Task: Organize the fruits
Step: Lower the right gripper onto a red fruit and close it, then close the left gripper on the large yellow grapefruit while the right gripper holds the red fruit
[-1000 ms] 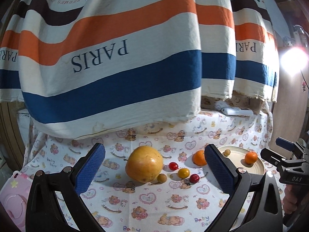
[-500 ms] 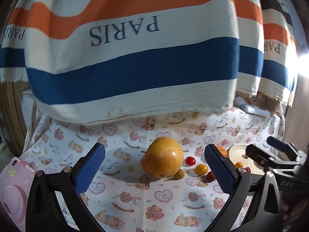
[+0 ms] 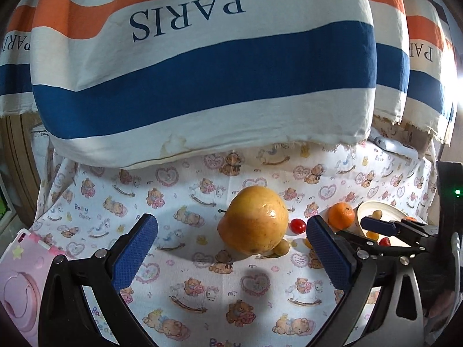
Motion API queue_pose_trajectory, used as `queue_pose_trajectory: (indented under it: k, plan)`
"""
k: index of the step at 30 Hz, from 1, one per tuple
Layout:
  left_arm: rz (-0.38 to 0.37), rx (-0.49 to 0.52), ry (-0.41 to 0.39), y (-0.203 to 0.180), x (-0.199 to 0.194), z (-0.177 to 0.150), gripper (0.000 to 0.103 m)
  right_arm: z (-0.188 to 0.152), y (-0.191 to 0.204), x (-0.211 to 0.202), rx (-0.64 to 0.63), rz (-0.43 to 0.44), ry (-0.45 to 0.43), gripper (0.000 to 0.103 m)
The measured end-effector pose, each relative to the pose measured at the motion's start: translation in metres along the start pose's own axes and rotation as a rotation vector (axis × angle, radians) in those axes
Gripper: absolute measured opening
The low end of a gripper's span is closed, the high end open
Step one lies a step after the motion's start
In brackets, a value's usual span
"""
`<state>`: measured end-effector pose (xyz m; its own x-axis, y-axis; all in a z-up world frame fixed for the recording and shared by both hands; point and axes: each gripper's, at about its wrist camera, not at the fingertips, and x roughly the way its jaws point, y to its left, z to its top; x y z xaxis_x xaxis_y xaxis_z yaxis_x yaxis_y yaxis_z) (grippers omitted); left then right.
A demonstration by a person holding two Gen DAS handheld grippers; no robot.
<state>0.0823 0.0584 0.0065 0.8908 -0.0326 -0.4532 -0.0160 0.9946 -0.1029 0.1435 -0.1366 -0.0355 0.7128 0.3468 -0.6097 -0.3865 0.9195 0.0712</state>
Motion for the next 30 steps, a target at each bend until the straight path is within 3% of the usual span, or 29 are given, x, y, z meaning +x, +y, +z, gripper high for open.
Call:
queue_pose_trajectory:
  k: [3, 10, 18, 21, 30]
  plan:
    - [-0.005, -0.007, 0.011, 0.0, 0.003, -0.001, 0.102, -0.004, -0.008, 0.012, 0.038, 0.024, 0.055, 0.046]
    - [-0.001, -0.005, 0.033, 0.0, 0.01, -0.004, 0.102, -0.01, -0.008, 0.024, 0.022, 0.017, 0.097, 0.037]
    - [-0.001, 0.01, 0.041, -0.001, 0.013, -0.006, 0.102, -0.013, -0.01, 0.035, 0.023, 0.02, 0.148, 0.034]
    - [0.004, 0.02, 0.044, -0.002, 0.015, -0.007, 0.102, -0.013, -0.01, 0.041, 0.024, 0.022, 0.176, 0.027]
    - [0.013, 0.031, 0.042, -0.001, 0.017, -0.008, 0.102, -0.013, -0.011, 0.037, 0.03, 0.004, 0.157, 0.027]
